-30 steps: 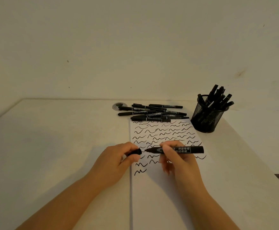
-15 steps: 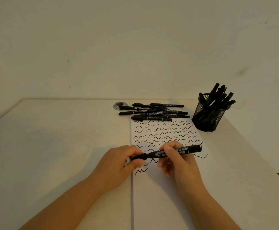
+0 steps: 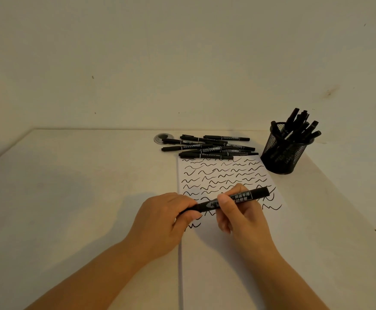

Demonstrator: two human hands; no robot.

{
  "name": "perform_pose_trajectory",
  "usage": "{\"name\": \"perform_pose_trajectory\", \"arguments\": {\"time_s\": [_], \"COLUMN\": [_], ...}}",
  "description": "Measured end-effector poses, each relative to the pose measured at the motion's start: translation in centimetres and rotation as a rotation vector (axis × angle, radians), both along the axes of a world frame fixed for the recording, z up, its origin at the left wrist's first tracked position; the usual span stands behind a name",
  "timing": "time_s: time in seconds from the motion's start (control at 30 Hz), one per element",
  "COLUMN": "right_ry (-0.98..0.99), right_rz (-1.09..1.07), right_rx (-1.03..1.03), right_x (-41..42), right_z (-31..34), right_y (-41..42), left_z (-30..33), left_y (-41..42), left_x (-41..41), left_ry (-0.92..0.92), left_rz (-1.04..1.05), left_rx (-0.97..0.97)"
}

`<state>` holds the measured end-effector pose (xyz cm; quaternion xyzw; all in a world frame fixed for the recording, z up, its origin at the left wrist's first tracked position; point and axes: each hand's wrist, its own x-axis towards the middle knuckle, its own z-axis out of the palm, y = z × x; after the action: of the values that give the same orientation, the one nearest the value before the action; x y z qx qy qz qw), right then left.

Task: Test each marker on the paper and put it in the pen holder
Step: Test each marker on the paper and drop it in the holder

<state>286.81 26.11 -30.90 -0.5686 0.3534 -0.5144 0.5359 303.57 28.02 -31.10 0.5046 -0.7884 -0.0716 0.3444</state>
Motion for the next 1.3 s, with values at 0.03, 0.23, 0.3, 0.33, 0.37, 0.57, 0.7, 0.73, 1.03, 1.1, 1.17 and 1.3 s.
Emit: {"name": "perform_pose_trajectory", "arguments": {"time_s": [0.03,0.23,0.3,0.33,0.37,0.57,0.7,0.73,1.03,1.1,1.17,1.3], "right_ry": [-0.007,-0.025,-0.03,-0.026,-0.018,0.229,0.386,0.519,1.097,1.107,1.086,0.76], "right_rz": [0.013,0.071,0.081,0.075,0.063,-0.224,-0.379,-0.404,-0.382,-0.374,-0.424,-0.566], "right_rx": [-0.008,-0.055,-0.059,-0.058,-0.054,-0.001,-0.286,-0.485,-1.066,-0.991,-0.855,-0.548], "right_x": [0.0,0.0,0.0,0.0,0.0,0.3,-0.3,-0.5,-4.0,-5.3,-6.5,-9.1], "right_z": [0.0,-0.4,-0.6,-0.6,-0.7,-0.3,0.4,0.9,6.0,7.3,8.7,11.0], "right_y": [0.0,0.1,0.2,0.2,0.2,-0.3,-0.1,-0.4,-4.6,-6.0,-7.4,-10.7], "left_z": [-0.1,-0.7,-0.7,-0.6,-0.6,-0.1,1.1,1.5,7.1,8.1,8.7,8.1], "left_y": [0.0,-0.2,-0.2,-0.2,-0.3,-0.5,-1.2,-1.4,-4.4,-6.0,-8.3,-14.6], "left_x": [0.0,0.1,0.3,0.4,0.4,-0.2,0.4,0.2,-3.6,-4.2,-4.5,-3.4], "left_ry": [0.012,0.331,0.381,0.378,0.371,0.303,0.151,0.095,-0.197,-0.135,-0.067,-0.107], "left_rz": [-0.008,-0.133,-0.181,-0.196,-0.2,0.037,0.18,0.18,0.081,0.041,0.075,0.243], "left_rx": [0.025,0.351,0.422,0.441,0.448,0.269,0.223,0.203,-0.215,-0.214,-0.152,0.07]}}
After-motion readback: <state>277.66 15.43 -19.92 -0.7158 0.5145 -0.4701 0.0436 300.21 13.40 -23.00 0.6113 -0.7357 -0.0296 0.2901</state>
